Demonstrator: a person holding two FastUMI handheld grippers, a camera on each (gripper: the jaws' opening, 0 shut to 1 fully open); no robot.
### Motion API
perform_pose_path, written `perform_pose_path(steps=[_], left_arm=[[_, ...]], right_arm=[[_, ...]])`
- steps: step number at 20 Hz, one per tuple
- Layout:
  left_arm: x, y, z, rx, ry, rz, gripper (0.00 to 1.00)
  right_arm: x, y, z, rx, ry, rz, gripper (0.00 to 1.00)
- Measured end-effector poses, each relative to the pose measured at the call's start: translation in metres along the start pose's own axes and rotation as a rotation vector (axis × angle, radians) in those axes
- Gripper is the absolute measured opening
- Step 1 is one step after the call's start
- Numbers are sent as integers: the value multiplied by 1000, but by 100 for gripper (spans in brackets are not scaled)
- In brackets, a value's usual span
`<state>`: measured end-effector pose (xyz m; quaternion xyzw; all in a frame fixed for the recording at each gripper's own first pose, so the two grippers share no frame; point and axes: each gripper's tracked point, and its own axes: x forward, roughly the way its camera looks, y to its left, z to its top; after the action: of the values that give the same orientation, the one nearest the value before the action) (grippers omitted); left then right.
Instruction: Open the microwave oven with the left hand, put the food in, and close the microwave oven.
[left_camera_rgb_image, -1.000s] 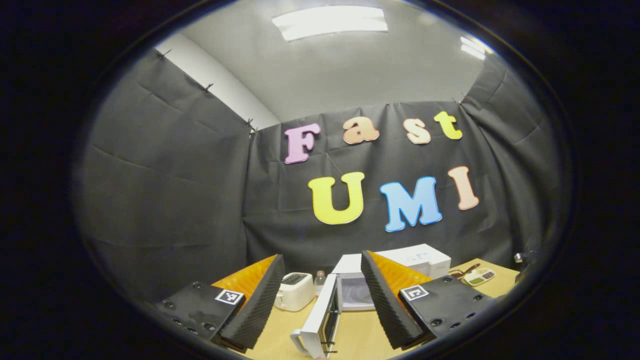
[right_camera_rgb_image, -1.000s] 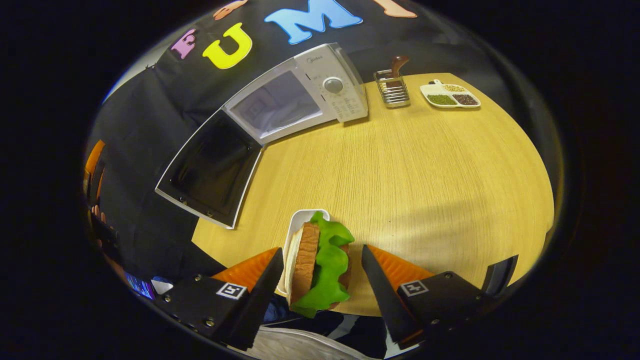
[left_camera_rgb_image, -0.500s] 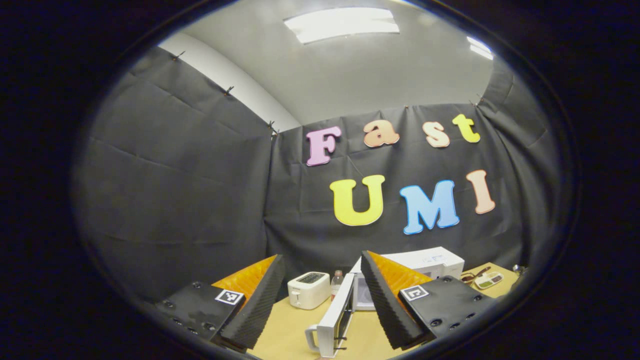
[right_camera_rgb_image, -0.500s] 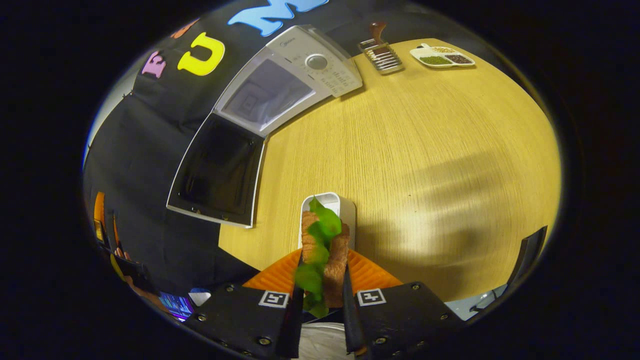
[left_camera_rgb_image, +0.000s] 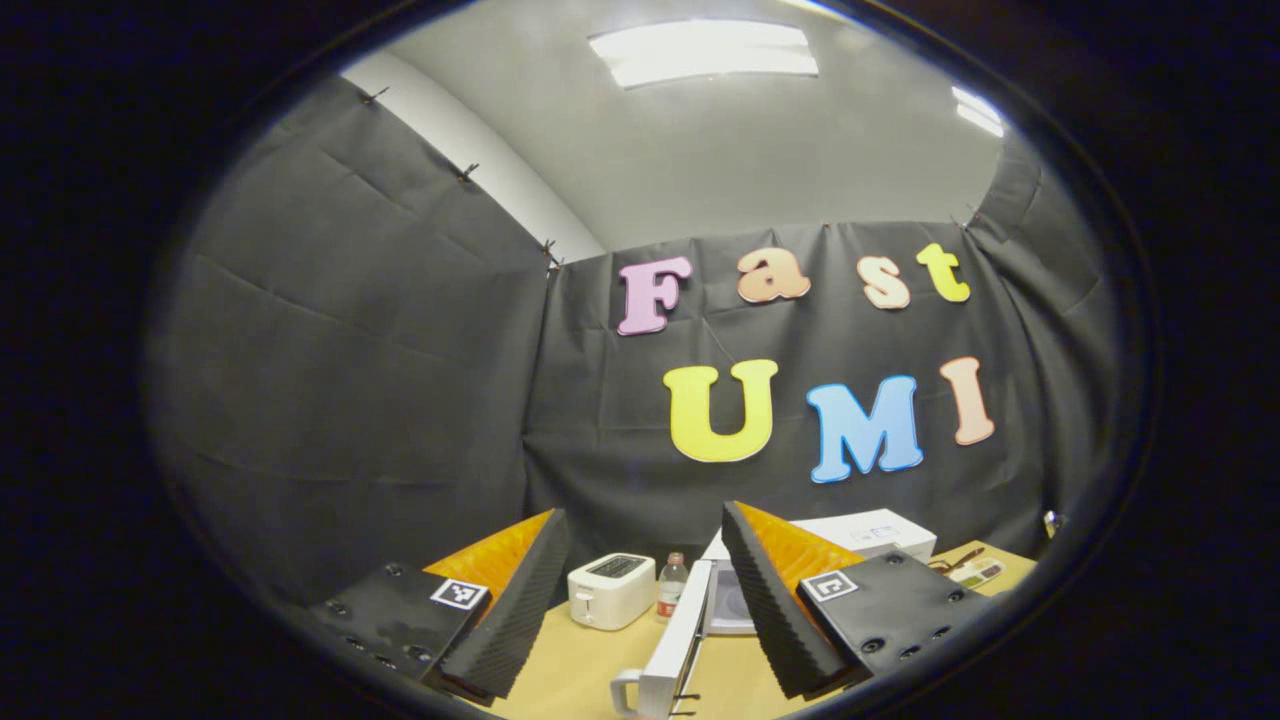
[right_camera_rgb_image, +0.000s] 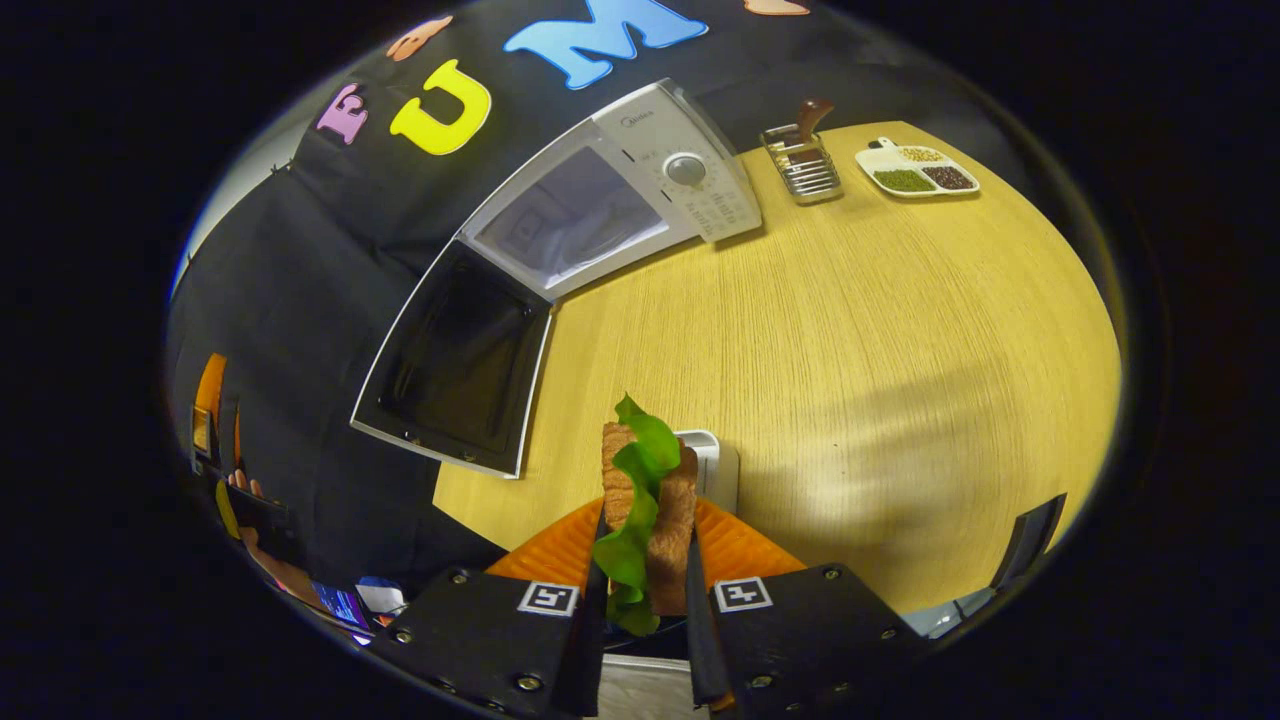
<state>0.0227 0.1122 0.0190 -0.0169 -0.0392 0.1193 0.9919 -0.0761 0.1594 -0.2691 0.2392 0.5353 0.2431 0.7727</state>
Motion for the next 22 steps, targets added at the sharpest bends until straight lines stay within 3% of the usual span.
perform_pose_path(steps=[10,13,14,16,22], left_arm=[[41,54,-25,-17,25,-21,100],[53,69,-31,-3,30,-25,100],[56,75,-33,-1,33,-26,96],[62,87,-40,6,44,-20,100],[78,121,-55,33,72,3,100]], right_arm=[[42,71,61,-21,-150,42,35],[59,84,77,-22,-190,39,35],[66,89,84,-13,-206,41,35],[79,98,95,-11,-244,31,35],[120,121,124,-42,-331,8,35]])
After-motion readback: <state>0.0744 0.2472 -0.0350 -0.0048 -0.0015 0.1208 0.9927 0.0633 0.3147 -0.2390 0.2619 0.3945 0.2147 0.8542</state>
